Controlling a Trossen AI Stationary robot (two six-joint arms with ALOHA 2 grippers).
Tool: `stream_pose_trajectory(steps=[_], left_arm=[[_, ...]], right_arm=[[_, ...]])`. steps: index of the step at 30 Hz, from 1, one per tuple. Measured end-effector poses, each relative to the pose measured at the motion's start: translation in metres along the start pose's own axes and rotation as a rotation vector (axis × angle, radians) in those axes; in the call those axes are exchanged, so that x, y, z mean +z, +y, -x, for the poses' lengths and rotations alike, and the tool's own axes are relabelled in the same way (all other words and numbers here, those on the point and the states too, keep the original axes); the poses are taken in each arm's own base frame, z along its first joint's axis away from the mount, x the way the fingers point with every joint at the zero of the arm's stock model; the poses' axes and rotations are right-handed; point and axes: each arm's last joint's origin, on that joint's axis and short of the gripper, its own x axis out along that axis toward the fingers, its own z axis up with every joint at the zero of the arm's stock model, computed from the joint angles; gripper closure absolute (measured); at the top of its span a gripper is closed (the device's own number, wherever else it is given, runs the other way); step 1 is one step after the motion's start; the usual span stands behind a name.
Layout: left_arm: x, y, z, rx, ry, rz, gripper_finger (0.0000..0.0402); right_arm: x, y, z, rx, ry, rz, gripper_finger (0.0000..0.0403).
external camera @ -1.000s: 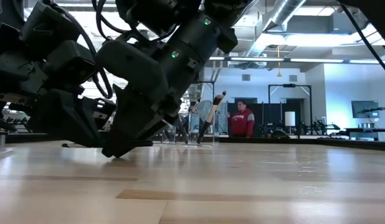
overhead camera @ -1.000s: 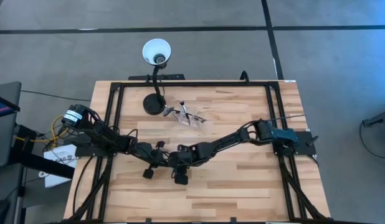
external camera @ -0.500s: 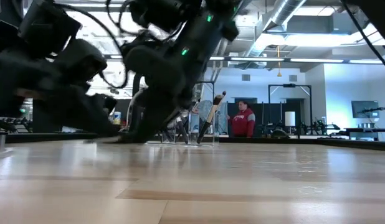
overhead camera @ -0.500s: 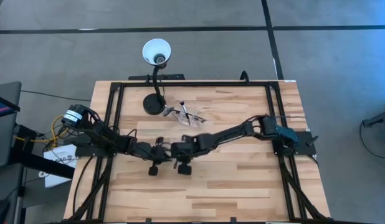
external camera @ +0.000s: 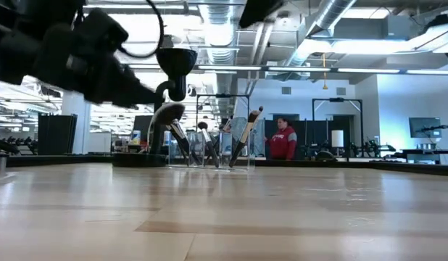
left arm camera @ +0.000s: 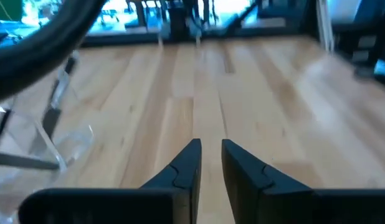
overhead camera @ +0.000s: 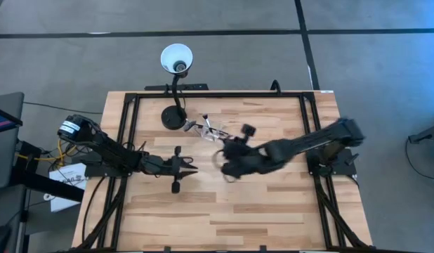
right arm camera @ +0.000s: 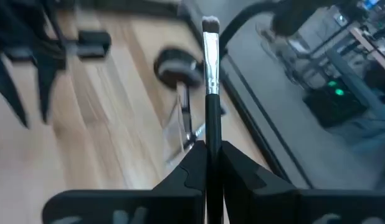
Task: Sort items
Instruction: Put the eyeshadow brush into the right section of the transparent organizer
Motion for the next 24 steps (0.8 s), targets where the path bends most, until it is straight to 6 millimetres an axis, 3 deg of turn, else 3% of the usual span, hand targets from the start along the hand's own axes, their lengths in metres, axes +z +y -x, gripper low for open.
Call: stream_pose_trajectory(steps=[4, 8, 12, 16, 24], left_arm=[[0.017, 0.002, 0.008, -0.024, -0.086, 0.055, 0.0341], [0.031, 0.005, 0.016, -0.028, -0.166, 0.039, 0.0340], [0.040, 0.010, 0.021, 0.002, -0.218, 0.040, 0.0340], [0.043, 0.018, 0.021, 0.063, -0.229, 0.050, 0.0326], [0.049, 0.046, 0.018, 0.186, -0.292, 0.085, 0.0257]], right_arm=[[-0.028, -0.005, 0.003, 0.160, -0.199, -0.111, 0.0384], [-0.065, 0.000, -0.019, 0.440, -0.514, -0.209, 0.0389], [-0.087, -0.004, -0.046, 0.514, -0.751, -0.279, 0.0389], [-0.087, -0.004, -0.068, 0.558, -0.811, -0.322, 0.0388], [-0.073, 0.017, -0.101, 0.667, -0.782, -0.289, 0.0387]])
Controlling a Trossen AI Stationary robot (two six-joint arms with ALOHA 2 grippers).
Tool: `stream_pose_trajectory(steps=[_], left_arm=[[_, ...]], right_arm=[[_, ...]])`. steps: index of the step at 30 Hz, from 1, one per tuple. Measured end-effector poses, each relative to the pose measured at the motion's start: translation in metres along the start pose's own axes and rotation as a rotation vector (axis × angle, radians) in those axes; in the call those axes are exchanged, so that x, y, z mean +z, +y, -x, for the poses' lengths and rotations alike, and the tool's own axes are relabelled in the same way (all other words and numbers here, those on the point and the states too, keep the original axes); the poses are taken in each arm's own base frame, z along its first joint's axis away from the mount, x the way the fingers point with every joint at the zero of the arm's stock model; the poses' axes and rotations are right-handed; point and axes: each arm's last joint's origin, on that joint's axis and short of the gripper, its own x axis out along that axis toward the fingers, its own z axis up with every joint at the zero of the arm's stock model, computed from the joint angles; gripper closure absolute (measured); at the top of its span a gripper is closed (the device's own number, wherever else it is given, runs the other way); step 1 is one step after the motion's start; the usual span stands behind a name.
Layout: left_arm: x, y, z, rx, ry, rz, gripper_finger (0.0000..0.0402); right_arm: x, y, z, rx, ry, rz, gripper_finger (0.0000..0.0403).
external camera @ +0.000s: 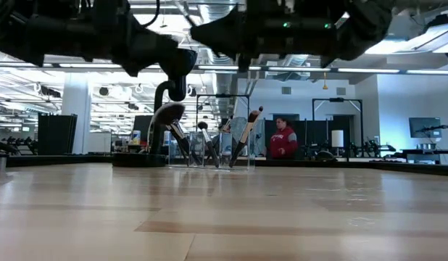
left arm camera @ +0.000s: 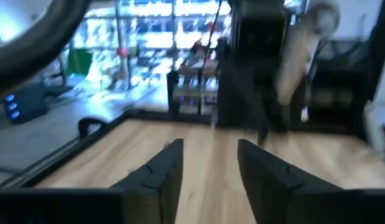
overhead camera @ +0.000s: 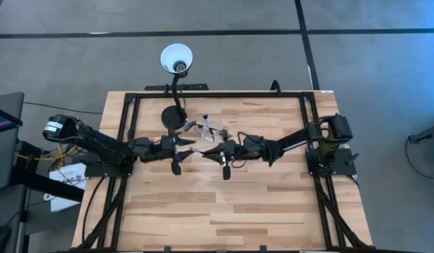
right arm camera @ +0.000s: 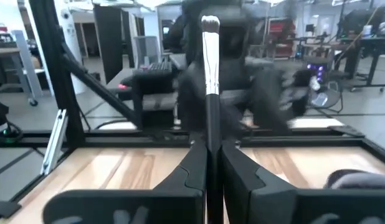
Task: Sort items
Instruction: Put the eyeshadow brush into the right section of the transparent organizer
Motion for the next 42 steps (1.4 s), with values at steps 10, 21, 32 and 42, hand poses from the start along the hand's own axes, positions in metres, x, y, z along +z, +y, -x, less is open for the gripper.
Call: stream_pose_trajectory(steps=[10, 21, 32, 42], left_arm=[[0.018, -0.001, -0.009, -0.084, -0.097, -0.055, 0.0226], [0.015, -0.005, -0.009, -0.144, -0.052, -0.014, 0.0238], [0.018, -0.011, -0.007, -0.182, -0.086, -0.005, 0.0238], [0.028, -0.009, -0.006, -0.162, -0.192, -0.027, 0.0249]], right_arm=[[0.001, -0.002, -0.015, 0.005, 0.027, 0.000, 0.0386], [0.008, 0.001, -0.012, 0.005, 0.025, 0.041, 0.0386], [0.008, -0.002, -0.010, -0.013, 0.072, 0.013, 0.0386], [0.007, -0.002, -0.010, -0.013, 0.077, 0.000, 0.0385]])
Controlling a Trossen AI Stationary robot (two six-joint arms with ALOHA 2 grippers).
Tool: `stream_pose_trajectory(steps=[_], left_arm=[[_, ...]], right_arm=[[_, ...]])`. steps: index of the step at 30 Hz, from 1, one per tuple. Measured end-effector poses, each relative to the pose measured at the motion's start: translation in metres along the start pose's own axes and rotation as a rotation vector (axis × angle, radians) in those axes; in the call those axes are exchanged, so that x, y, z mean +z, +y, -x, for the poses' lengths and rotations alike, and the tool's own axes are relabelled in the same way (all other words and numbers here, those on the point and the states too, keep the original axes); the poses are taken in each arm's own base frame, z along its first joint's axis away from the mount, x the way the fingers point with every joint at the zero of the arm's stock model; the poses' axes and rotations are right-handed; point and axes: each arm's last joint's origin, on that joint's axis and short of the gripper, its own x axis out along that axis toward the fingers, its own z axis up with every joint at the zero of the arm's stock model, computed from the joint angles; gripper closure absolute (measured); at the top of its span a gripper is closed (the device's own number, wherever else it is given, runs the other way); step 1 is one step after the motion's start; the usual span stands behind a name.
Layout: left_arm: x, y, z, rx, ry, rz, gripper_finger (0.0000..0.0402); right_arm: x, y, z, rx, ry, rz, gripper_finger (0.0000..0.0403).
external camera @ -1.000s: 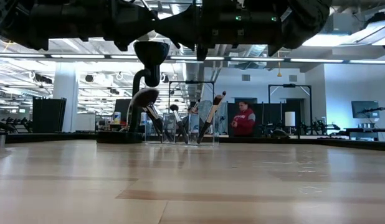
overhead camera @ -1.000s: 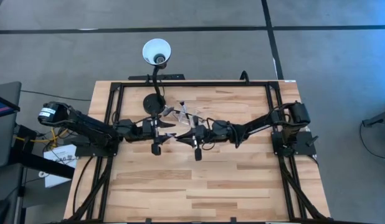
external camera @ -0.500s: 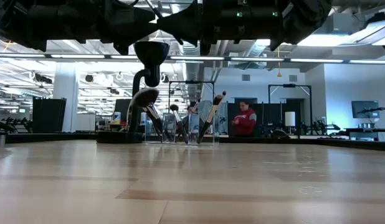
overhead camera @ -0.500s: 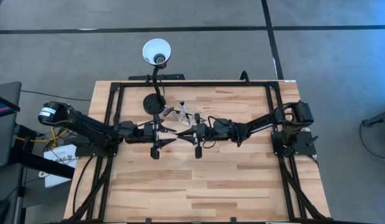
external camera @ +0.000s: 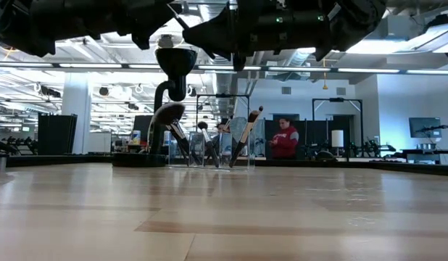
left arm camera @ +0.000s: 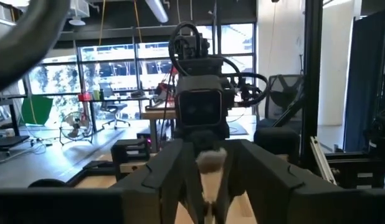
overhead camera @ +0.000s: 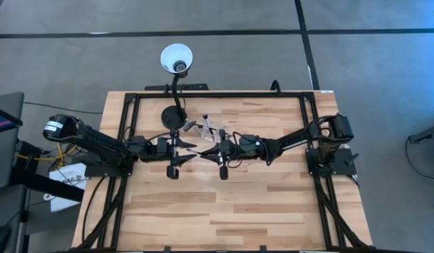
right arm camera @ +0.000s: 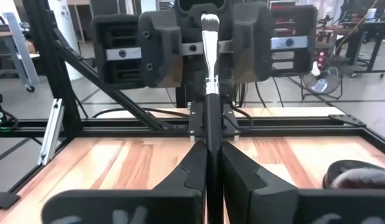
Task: Sort items
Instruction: Put the eyeshadow brush into the right section of the transparent organizer
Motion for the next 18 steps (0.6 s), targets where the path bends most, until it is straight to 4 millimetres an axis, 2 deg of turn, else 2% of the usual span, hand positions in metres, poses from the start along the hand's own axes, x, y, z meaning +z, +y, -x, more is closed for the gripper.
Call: stream_pose_trajectory(steps=[12, 18], left_arm=[[-0.0010, 0.0009, -0.0001, 0.041, 0.011, 0.006, 0.0376], [-0.0015, 0.0000, 0.0000, 0.041, 0.015, 0.080, 0.0371]], right_arm=[[0.0006, -0.0004, 0.0000, 0.000, -0.007, -0.001, 0.0361], [-0.0007, 0.0002, 0.0001, 0.003, 0.009, 0.052, 0.0352]])
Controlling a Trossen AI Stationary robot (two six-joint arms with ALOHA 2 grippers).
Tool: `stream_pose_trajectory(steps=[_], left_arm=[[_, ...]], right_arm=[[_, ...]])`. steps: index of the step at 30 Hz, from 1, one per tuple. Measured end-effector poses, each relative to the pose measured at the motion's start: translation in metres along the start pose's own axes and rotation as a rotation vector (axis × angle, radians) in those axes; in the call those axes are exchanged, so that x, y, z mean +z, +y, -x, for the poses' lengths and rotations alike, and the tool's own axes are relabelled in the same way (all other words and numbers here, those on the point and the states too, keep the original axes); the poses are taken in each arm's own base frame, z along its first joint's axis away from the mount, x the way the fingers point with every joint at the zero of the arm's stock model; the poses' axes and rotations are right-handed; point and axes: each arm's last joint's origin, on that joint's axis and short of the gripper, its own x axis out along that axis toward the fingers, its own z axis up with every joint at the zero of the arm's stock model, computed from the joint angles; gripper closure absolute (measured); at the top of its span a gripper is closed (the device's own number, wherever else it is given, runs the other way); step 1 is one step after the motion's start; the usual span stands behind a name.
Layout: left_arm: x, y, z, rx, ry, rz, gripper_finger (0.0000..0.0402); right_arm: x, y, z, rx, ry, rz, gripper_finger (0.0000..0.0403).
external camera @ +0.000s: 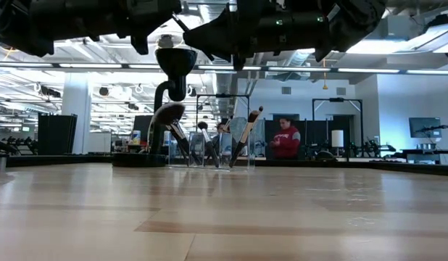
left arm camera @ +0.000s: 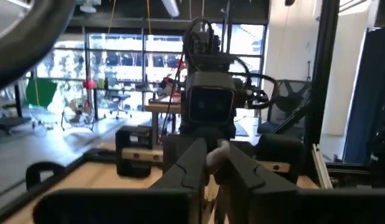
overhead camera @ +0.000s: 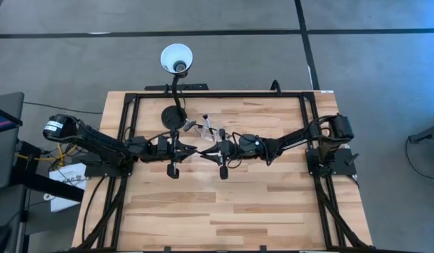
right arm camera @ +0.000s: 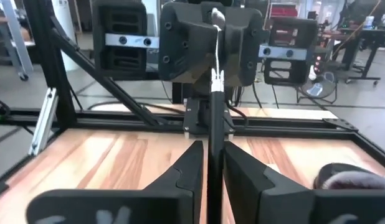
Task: Sort items
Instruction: Put the eyeshadow brush into the right section of the transparent organizer
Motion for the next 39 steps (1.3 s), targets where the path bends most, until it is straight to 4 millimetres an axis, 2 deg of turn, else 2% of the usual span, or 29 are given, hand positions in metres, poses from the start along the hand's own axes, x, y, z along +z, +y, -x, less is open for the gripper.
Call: stream_pose_trajectory(steps=[5, 10, 15, 20, 28, 31, 36, 39], left_arm=[[-0.004, -0.005, 0.001, 0.010, 0.043, 0.017, 0.0389], [-0.004, 0.003, 0.002, 0.281, 0.053, -0.029, 0.0387], [-0.003, 0.024, -0.006, 0.425, 0.058, -0.074, 0.0391], [-0.008, 0.043, -0.033, 0.434, 0.097, -0.066, 0.0391], [-0.040, 0.055, -0.078, 0.439, 0.225, -0.098, 0.0390], [-0.052, 0.054, -0.084, 0.427, 0.273, -0.110, 0.0389], [-0.071, 0.053, -0.083, 0.438, 0.368, -0.065, 0.0386], [-0.075, 0.049, -0.083, 0.422, 0.388, -0.070, 0.0386]], right_arm=[[0.013, -0.004, 0.013, -0.048, 0.094, 0.019, 0.0337], [0.029, -0.006, 0.048, -0.262, 0.355, 0.094, 0.0322], [0.048, -0.005, 0.076, -0.368, 0.410, 0.007, 0.0322], [0.052, -0.006, 0.081, -0.382, 0.394, -0.044, 0.0323], [0.051, -0.008, 0.081, -0.371, 0.412, 0.032, 0.0323], [0.051, -0.011, 0.081, -0.379, 0.413, 0.031, 0.0323], [0.050, -0.018, 0.080, -0.399, 0.416, 0.018, 0.0323], [0.050, -0.019, 0.081, -0.405, 0.415, 0.009, 0.0323]])
